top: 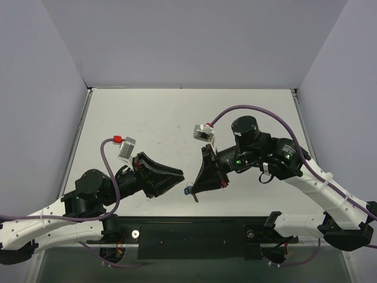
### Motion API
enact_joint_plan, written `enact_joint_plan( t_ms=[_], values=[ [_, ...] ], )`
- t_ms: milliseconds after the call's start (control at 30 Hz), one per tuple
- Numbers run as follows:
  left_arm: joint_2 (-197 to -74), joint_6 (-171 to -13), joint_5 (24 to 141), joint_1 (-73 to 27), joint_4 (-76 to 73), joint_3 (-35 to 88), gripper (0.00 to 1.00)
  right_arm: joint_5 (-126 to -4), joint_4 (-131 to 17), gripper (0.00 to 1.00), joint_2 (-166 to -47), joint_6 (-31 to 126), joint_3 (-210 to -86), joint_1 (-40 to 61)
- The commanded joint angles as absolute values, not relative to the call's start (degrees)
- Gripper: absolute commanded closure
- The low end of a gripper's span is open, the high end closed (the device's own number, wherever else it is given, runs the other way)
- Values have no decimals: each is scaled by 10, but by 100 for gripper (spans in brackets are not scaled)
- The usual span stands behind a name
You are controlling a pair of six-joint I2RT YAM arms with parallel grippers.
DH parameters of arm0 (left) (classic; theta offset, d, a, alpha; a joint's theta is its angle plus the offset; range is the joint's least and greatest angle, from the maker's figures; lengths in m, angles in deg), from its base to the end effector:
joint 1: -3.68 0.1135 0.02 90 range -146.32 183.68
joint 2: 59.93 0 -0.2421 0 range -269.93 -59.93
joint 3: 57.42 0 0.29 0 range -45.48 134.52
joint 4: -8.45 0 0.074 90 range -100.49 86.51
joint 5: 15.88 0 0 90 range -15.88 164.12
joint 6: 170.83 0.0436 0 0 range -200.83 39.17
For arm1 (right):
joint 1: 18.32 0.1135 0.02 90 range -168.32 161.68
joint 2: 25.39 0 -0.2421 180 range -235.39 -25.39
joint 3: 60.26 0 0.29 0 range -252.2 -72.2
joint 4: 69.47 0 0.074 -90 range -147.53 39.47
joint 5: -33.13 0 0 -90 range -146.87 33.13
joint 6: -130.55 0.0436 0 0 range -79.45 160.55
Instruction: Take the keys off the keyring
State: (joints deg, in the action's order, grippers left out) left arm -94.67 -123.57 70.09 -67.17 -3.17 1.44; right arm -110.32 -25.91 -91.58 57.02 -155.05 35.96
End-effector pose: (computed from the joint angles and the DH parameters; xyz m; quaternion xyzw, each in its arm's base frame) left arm 0.0686 -0.1883 0.3954 0.1253 0.6135 -0.6401 0.4452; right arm 0.1312 0.2425 0.4480 -0.4886 0.5815 0.6058 0.2371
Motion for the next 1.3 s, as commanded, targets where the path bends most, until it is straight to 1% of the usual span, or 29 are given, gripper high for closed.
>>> enact_joint_plan(
  t_ms=[0,333,400,500,600,1267],
  values=[
    [-950,-1240,717,-674,6,14,59,-1122,-258,100,-918,554,-1582,356],
    [-965,-1250,741,-674,31,6,60,-1119,-254,100,-924,551,-1591,356],
    [-968,-1250,770,-673,32,8,60,-1119,-254,100,-925,550,-1594,356],
    [-970,-1252,782,-674,38,7,59,-1118,-250,100,-926,549,-1596,356],
    [-967,-1256,783,-674,41,4,57,-1116,-250,100,-926,547,-1596,356],
    [-975,-1267,820,-674,42,-4,57,-1108,-245,100,-928,545,-1607,356]
  ],
)
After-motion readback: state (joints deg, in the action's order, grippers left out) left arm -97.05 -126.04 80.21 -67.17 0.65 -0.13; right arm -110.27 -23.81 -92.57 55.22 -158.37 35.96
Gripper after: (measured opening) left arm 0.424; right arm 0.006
